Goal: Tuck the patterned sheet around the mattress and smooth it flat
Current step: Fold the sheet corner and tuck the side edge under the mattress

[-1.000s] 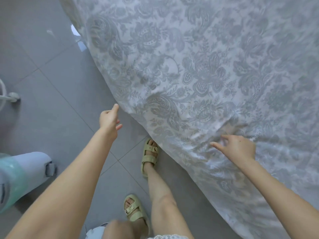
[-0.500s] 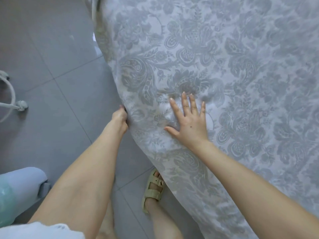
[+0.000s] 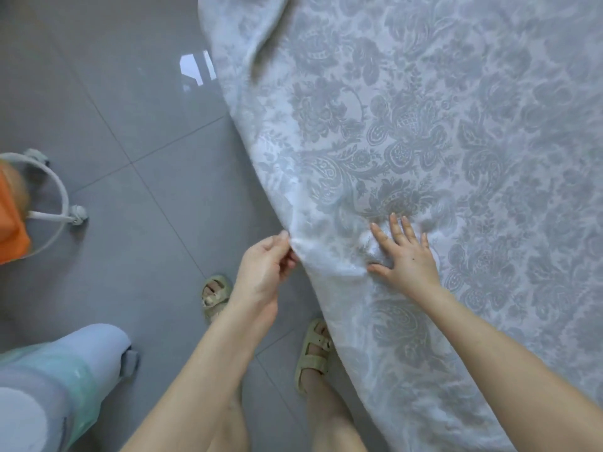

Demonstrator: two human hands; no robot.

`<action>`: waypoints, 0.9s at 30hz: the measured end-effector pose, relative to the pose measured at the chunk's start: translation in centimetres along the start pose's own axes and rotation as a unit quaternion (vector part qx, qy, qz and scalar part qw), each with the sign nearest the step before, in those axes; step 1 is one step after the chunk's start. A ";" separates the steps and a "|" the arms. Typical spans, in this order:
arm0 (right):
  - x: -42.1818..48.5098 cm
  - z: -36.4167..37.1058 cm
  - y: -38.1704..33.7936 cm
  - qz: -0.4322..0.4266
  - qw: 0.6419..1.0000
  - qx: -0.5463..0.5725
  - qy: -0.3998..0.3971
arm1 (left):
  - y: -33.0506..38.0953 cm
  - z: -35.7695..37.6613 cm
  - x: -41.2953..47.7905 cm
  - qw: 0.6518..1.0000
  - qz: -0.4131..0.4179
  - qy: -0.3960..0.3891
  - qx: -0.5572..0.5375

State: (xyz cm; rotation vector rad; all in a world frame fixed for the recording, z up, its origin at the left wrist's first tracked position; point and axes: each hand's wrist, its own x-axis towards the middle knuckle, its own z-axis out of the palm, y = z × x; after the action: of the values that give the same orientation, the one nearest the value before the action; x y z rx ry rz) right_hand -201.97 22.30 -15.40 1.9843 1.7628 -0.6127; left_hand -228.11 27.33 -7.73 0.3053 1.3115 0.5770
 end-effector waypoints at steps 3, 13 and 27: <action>0.0 -2.0 -0.2 0.013 0.998 0.007 -0.060 | 3.7 -3.0 -0.9 0.997 0.043 -0.052 0.046; 3.9 -9.9 -7.2 0.076 0.994 -0.003 0.079 | 9.7 -7.2 16.5 0.989 -0.009 0.148 -0.002; 21.4 -12.3 -11.1 0.091 0.994 0.057 0.027 | 15.7 -3.2 28.9 0.996 -0.034 0.078 0.025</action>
State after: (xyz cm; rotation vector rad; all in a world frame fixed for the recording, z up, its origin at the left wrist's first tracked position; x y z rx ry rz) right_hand -210.20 47.95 -17.81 2.2285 1.5841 -0.6171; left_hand -230.54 56.05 -23.94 0.2602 1.4833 0.5185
